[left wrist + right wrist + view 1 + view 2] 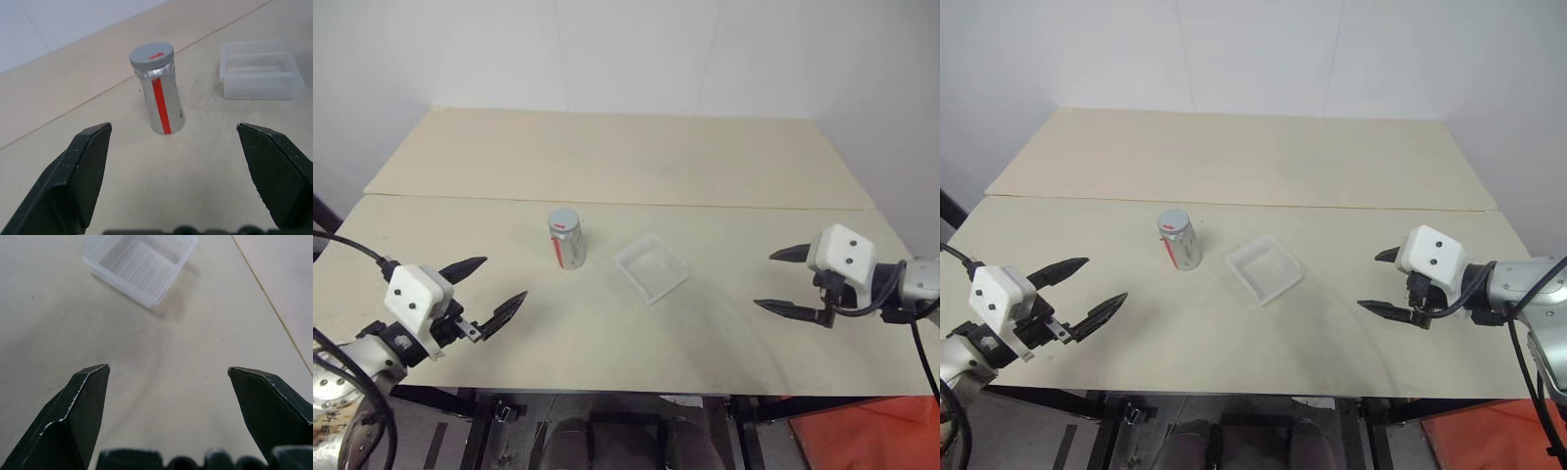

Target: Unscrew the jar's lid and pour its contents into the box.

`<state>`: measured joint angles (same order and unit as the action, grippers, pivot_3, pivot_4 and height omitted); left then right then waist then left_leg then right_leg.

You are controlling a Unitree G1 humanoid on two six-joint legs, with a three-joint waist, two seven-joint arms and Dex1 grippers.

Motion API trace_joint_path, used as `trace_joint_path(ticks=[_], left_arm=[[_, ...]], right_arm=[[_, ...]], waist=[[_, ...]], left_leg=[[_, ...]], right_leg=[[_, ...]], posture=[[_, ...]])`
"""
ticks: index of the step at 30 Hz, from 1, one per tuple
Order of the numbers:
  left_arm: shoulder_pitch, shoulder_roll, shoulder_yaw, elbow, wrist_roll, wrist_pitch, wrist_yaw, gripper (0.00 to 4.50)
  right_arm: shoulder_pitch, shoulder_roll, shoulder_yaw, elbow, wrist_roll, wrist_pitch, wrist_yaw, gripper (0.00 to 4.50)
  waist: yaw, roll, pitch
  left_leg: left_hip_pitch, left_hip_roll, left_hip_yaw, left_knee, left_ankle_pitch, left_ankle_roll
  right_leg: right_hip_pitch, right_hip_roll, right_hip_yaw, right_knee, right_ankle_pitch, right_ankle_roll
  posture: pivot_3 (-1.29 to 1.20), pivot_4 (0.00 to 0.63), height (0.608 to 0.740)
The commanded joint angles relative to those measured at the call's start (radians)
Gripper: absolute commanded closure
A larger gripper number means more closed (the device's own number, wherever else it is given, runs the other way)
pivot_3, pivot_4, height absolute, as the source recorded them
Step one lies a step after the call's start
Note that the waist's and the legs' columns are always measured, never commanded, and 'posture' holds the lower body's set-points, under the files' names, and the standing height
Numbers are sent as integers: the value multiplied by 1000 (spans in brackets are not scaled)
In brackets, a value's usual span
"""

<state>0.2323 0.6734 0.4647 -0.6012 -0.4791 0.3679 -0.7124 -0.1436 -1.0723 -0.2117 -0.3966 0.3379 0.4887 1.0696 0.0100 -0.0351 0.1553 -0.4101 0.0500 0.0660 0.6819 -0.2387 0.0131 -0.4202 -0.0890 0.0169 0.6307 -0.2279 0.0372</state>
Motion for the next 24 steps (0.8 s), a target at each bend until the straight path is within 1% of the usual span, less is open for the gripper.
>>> trace_joint_path(ticks=[1, 11, 14, 18, 21, 24], left_arm=[[-24, -3, -12, -3, 6, -18, 18, 35], [-33, -6, -27, 10, 15, -25, 19, 35], [-47, -27, -38, 23, 31, -32, 51, 35], [-89, -106, -107, 68, 98, -74, 130, 35], [-99, -156, -164, 100, 141, -117, 153, 35], [-148, -220, -240, 169, 216, -173, 212, 35]], right_arm=[[4, -2, -43, -34, 10, -12, -13, 0], [22, 6, -50, -42, 15, -12, -28, 0], [17, 16, -40, -50, 17, -9, -38, 0], [-1, 42, -9, -71, 19, 2, -63, 0], [-26, 70, 14, -95, 26, 12, -83, 0], [-90, 127, 73, -109, 29, 32, -126, 0]], waist=[[0, 0, 0], [-1, 0, 0], [0, 0, 0], [1, 0, 0], [1, 0, 0], [0, 0, 0]], left_leg=[[0, 0, 0, 0, 0, 0], [0, 0, 0, 0, 0, 0], [0, 0, 0, 0, 0, 0], [0, 0, 0, 0, 0, 0], [0, -1, 0, 0, 0, 0], [0, 0, -1, 0, 0, 0]], right_leg=[[0, 0, 0, 0, 0, 0], [0, 0, 0, 0, 0, 0], [0, 0, 0, 0, 0, 0], [1, 0, 0, 0, 0, 0], [1, 0, 0, 0, 0, 1], [1, 0, 0, 0, 1, 1]], posture=[[0, 150, 740], [0, 150, 740], [0, 150, 740], [0, 150, 740], [0, 150, 740], [0, 150, 740]])
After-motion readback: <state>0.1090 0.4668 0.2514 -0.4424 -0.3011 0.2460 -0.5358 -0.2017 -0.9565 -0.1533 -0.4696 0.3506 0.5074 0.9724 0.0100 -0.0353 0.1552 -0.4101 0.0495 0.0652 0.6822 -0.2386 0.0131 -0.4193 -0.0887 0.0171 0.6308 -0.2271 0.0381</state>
